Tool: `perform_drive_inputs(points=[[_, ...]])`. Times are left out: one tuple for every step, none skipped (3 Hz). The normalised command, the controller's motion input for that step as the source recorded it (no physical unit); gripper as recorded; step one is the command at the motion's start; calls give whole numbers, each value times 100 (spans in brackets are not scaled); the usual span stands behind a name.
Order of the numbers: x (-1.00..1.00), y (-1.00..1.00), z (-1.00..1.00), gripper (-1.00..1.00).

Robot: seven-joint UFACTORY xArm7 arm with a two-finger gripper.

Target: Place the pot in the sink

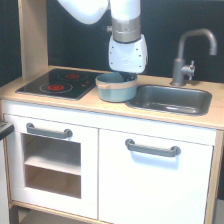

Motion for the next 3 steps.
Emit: perform_drive_inputs(points=[[-25,-16,95,-100],[28,-49,100,-100],[27,-23,48,-100]])
